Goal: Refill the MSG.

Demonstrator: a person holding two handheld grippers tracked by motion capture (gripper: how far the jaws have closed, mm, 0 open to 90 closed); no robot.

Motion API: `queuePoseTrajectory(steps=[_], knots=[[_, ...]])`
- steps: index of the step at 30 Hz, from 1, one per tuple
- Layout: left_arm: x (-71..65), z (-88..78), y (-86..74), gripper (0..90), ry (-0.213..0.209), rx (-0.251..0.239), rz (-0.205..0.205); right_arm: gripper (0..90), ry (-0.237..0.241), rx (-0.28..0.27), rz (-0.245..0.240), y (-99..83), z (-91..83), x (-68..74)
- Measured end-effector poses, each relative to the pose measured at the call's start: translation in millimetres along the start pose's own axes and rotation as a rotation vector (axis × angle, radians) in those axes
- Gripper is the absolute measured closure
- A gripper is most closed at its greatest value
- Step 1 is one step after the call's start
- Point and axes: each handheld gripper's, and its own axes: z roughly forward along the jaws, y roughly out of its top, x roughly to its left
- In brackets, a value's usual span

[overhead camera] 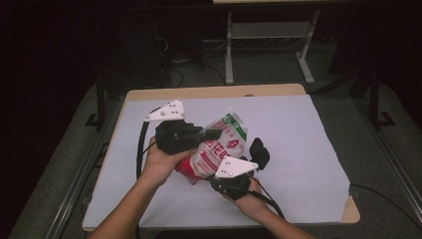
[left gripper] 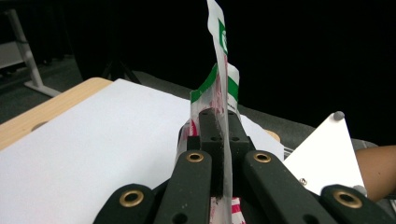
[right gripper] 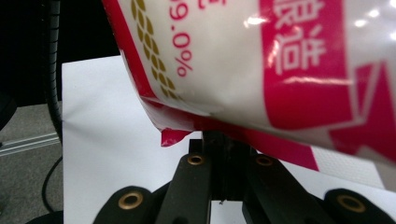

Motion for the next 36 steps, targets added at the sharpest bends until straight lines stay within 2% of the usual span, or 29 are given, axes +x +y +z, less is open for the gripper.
queuePoseTrajectory(steps=[5, 6, 11, 19, 27, 29, 36], knots=[[3.2, 5.5, 0.9, 90.0, -0.030, 0.023, -0.018, 90.0, -0.014, -0.003, -0.011, -3.0, -1.6, 2.3], [3.9, 6.7, 1.1, 90.0, -0.038, 0.027, -0.034, 90.0, -0.015, -0.004, -0.013, -3.3, -1.7, 2.7], [7.4, 11.3, 1.7, 90.0, -0.031, 0.068, -0.036, 90.0, -0.027, -0.009, -0.042, -5.5, -1.9, 8.4], [12.3, 20.1, 4.7, 90.0, -0.027, 0.097, -0.079, 90.0, -0.044, -0.025, -0.028, -9.3, -0.5, 9.0], [10.5, 27.7, 7.7, 90.0, -0.031, 0.130, -0.082, 90.0, -0.063, -0.043, -0.013, -12.9, -4.0, 12.7], [11.0, 28.8, 7.7, 90.0, -0.031, 0.139, -0.099, 90.0, -0.071, -0.048, -0.016, -13.6, -3.8, 14.3], [13.5, 29.2, 7.3, 90.0, -0.031, 0.147, -0.111, 90.0, -0.073, -0.051, 0.001, -13.0, 0.1, 15.6]])
